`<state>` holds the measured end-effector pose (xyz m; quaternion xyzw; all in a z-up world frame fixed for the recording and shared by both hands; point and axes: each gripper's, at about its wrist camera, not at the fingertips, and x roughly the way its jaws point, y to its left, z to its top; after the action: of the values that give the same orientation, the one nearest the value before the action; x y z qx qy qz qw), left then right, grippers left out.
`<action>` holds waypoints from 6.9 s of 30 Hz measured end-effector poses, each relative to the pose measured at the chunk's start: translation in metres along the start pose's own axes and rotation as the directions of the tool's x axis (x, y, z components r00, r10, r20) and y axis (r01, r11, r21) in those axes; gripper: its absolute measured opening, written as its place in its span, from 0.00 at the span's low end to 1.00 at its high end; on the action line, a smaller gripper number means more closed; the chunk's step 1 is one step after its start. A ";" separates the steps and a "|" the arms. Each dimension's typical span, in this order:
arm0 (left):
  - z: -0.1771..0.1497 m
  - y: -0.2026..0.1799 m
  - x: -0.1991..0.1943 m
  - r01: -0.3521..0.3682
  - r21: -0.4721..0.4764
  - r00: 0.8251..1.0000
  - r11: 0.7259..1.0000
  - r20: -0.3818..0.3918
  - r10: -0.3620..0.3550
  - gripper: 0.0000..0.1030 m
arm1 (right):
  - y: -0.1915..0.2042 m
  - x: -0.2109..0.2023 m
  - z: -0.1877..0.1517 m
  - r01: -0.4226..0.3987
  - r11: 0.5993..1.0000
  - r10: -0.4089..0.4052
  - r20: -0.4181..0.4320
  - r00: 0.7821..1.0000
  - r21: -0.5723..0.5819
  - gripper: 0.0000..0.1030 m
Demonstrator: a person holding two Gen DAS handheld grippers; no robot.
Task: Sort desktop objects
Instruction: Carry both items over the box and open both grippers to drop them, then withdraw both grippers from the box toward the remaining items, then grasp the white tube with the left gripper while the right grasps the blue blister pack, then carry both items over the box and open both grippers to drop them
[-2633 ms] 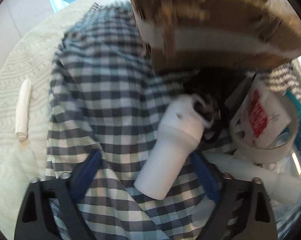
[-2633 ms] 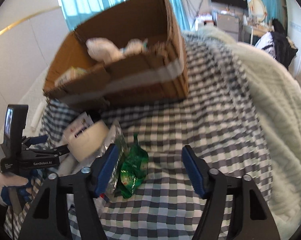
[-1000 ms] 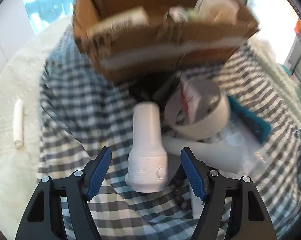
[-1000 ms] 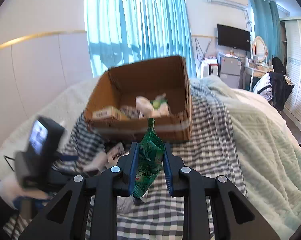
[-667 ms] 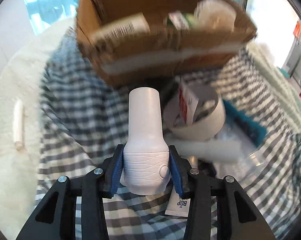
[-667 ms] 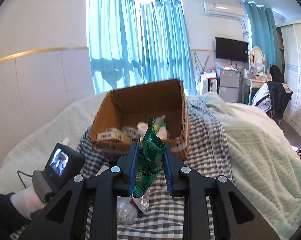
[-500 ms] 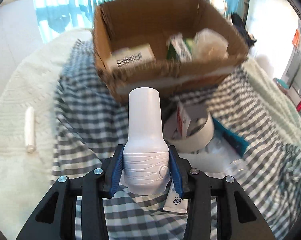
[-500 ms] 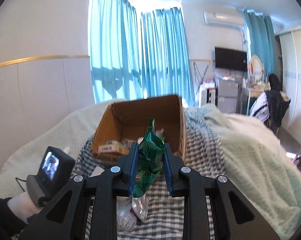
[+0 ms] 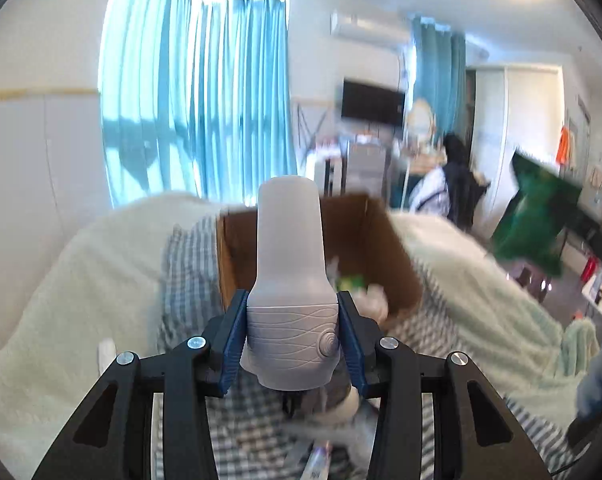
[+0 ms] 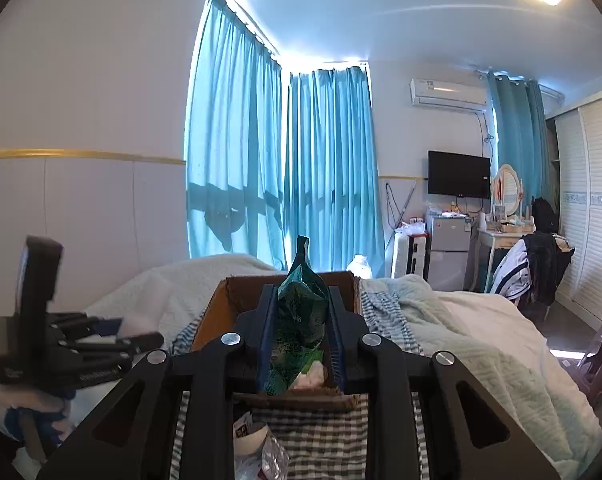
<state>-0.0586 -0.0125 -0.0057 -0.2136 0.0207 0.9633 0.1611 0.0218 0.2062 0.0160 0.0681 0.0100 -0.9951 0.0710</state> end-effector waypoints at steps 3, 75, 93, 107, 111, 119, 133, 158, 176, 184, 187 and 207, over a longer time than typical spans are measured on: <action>0.021 -0.001 -0.010 0.005 -0.005 0.997 1.000 0.071 -0.005 0.42 | -0.001 0.009 0.012 -0.001 1.000 0.001 0.023 1.000 0.002 0.22; 0.027 0.016 0.066 -0.164 -0.069 0.968 0.984 0.180 0.174 1.00 | -0.017 0.103 -0.034 0.113 0.993 -0.114 -0.025 0.993 -0.042 1.00; -0.027 0.014 0.042 -0.113 -0.066 0.983 0.991 0.138 0.121 1.00 | -0.011 0.054 -0.053 0.101 0.995 -0.101 -0.075 0.992 -0.010 1.00; -0.088 0.001 0.063 -0.126 0.071 0.987 0.989 -0.094 0.132 1.00 | -0.015 0.045 -0.100 0.059 0.997 -0.046 -0.231 0.972 0.049 1.00; -0.106 0.003 0.076 -0.121 0.083 0.973 0.989 -0.189 0.135 1.00 | -0.009 0.047 -0.113 0.047 0.998 -0.035 -0.269 0.962 0.036 1.00; -0.146 0.002 0.102 -0.018 0.071 0.907 0.997 -0.420 0.046 0.99 | 0.002 0.066 -0.138 0.014 1.000 -0.013 -0.383 0.924 -0.002 0.98; -0.183 -0.016 0.143 0.058 0.162 0.792 0.985 -0.608 0.053 0.92 | 0.007 0.096 -0.169 -0.035 0.999 0.038 -0.510 0.859 0.015 0.98; -0.185 -0.032 0.144 0.220 0.133 0.805 0.966 -0.585 -0.103 0.17 | -0.035 0.159 -0.233 0.092 0.960 0.135 -0.722 0.679 0.266 0.76; -0.154 -0.033 0.101 0.195 0.140 0.886 0.971 -0.449 -0.114 0.16 | -0.038 0.139 -0.219 0.159 0.974 0.000 -0.700 0.714 0.162 0.06; -0.141 -0.028 0.074 0.169 0.113 0.917 0.979 -0.383 -0.114 0.16 | -0.028 0.108 -0.184 0.125 0.981 -0.015 -0.591 0.806 0.145 0.06; -0.136 -0.027 0.066 0.153 0.120 0.929 0.981 -0.355 -0.102 0.16 | -0.019 0.095 -0.169 0.114 0.984 -0.020 -0.557 0.830 0.135 0.06; -0.058 -0.023 0.018 0.187 0.061 0.969 0.980 -0.177 -0.174 0.10 | -0.004 0.052 -0.069 0.008 0.996 0.020 -0.295 0.955 0.094 0.07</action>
<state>-0.0429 0.0082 -0.0652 -0.2902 0.0522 0.9212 0.2540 -0.0209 0.2046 -0.0591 0.2196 -0.0266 -0.9728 0.0685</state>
